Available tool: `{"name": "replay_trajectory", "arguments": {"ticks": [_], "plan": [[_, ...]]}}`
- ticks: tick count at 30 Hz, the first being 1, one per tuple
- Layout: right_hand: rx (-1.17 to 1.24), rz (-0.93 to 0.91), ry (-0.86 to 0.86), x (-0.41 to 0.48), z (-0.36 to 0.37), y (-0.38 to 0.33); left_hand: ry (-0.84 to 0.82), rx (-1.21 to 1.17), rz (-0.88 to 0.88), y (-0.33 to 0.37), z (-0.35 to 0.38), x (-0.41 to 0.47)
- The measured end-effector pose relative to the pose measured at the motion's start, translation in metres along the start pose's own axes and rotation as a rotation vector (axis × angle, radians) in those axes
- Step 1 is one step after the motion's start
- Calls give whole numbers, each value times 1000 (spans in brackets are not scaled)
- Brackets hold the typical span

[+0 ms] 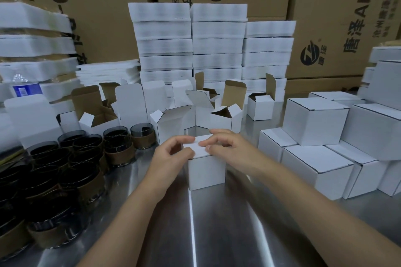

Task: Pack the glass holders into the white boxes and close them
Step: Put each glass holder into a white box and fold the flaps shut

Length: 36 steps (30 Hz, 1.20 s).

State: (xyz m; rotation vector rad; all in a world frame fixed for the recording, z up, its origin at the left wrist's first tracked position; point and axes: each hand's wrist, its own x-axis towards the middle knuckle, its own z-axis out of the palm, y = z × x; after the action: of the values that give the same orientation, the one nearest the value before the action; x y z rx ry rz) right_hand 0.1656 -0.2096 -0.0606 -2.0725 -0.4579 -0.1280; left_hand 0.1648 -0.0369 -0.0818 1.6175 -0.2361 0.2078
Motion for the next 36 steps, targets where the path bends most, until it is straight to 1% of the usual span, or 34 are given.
{"name": "replay_trajectory", "arguments": {"ticks": [4,9,12,15,18,22,25,28,31,33,36], "plan": [[-139,16,61,-8,1,-10,-21,-17,-34,1,1,-1],[-448,18,194,-18,20,-25,-32,-50,-15,0,0,-2],[-581,-29,248,-27,44,-31,32,-74,22,-1,0,-1],[-556,-87,300,-37,46,-38,137,-149,30,2,-1,-1],[-490,-155,396,-55,23,-51,212,-239,43,5,-2,1],[-423,-204,631,-87,-32,-70,192,-179,42,4,1,0],[-471,-183,820,-107,-75,-70,173,-126,50,3,4,0],[-511,-139,938,-121,-100,-58,162,-98,45,2,3,1],[-554,-97,1004,-125,-110,-39,150,-66,54,0,3,1],[-568,-59,994,-124,-112,-28,150,-47,57,-2,3,1],[-611,-75,953,-121,-116,-12,151,-29,56,-3,3,2]]}}
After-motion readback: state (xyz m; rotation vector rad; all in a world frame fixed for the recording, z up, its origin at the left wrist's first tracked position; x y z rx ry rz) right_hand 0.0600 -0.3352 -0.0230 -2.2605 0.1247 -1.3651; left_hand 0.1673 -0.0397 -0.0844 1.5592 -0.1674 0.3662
